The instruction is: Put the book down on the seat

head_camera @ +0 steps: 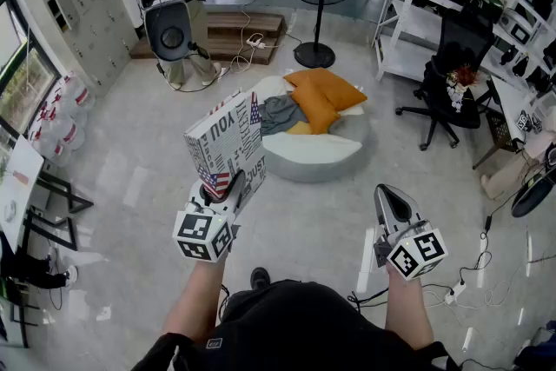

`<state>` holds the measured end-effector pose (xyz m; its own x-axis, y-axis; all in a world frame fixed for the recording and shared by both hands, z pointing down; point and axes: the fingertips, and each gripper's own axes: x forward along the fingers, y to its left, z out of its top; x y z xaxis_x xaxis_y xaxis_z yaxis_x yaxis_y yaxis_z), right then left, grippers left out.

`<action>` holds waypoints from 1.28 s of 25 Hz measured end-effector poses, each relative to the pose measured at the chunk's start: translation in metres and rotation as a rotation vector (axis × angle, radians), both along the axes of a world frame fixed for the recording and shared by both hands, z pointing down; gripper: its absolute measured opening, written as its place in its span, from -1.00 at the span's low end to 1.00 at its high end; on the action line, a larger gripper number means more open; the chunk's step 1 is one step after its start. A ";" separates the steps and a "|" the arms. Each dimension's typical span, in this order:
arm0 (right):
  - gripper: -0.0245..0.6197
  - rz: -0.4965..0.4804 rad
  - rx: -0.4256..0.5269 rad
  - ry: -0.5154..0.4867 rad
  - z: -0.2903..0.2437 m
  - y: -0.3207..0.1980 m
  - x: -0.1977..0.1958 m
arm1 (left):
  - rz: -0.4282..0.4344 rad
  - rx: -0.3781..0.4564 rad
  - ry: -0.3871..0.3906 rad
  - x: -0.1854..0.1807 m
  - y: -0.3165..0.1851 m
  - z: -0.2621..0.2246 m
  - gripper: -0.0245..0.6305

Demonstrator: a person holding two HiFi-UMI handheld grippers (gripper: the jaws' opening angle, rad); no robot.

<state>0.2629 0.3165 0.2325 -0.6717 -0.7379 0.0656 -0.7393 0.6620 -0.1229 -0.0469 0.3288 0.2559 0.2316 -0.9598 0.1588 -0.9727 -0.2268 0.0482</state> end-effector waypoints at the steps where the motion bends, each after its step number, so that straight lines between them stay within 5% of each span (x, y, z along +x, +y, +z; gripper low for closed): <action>1: -0.89 -0.001 -0.004 -0.004 0.002 0.000 -0.003 | 0.007 -0.001 -0.009 -0.001 0.000 0.001 -0.41; 18: -0.89 -0.043 -0.047 -0.034 0.017 0.009 -0.037 | 0.064 -0.019 -0.027 -0.010 0.000 0.004 -0.41; 32: -0.88 -0.061 -0.051 -0.006 0.021 0.008 -0.111 | 0.046 -0.030 -0.019 -0.080 0.014 0.021 -0.41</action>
<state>0.1518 0.3248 0.2533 -0.7161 -0.6911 0.0980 -0.6967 0.6988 -0.1624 -0.1273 0.3428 0.2764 0.2723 -0.9429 0.1918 -0.9621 -0.2702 0.0375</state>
